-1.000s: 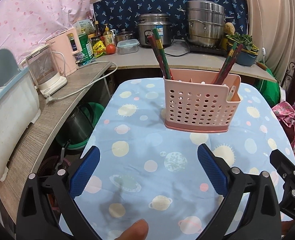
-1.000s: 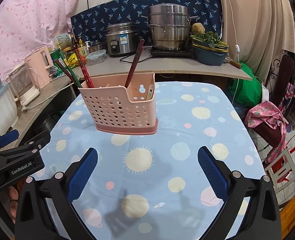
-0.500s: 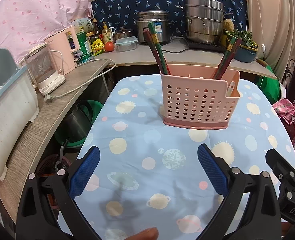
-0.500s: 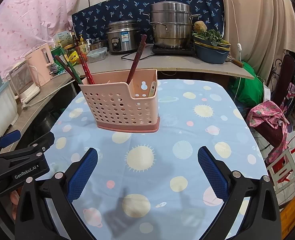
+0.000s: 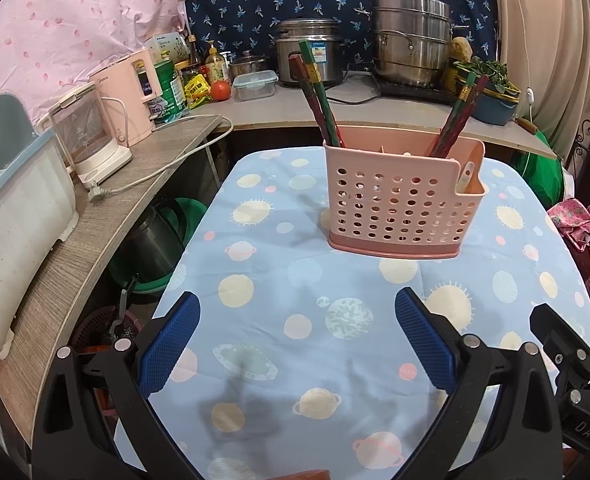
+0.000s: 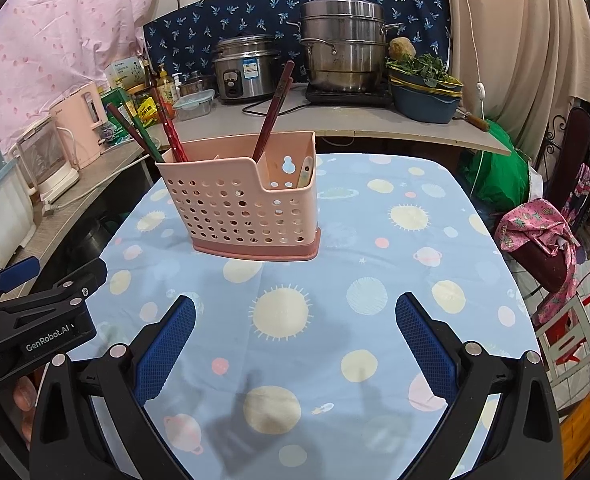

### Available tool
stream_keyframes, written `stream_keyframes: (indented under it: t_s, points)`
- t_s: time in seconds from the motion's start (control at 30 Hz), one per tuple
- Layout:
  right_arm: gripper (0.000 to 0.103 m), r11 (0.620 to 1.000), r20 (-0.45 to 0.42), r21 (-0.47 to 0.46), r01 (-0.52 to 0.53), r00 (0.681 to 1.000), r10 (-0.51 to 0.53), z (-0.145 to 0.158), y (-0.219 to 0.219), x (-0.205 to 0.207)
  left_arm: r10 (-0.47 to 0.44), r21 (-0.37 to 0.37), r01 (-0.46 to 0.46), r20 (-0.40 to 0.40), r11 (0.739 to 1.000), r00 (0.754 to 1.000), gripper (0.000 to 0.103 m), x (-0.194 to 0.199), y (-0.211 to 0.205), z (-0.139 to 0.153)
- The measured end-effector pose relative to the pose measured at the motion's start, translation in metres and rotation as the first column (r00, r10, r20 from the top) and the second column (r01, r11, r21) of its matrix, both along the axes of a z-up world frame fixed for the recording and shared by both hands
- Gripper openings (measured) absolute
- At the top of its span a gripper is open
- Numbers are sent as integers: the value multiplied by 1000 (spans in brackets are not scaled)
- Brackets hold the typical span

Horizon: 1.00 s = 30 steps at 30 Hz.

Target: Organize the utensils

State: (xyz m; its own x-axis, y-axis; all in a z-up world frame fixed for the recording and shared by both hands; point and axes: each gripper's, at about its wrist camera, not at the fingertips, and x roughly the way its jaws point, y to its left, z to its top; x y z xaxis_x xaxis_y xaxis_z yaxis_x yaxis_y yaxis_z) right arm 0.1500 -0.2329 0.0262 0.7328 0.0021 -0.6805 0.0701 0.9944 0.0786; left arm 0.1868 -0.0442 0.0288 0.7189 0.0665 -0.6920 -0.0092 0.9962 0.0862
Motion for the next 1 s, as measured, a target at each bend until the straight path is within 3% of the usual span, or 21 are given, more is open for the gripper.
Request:
stream_keyframes:
  t_s: [1.0]
  points:
    - [96,1000,-8,-4,2,1000,-2,-5,-4,4,7,3,-7,-3,1000,1000,94,3,2,-4]
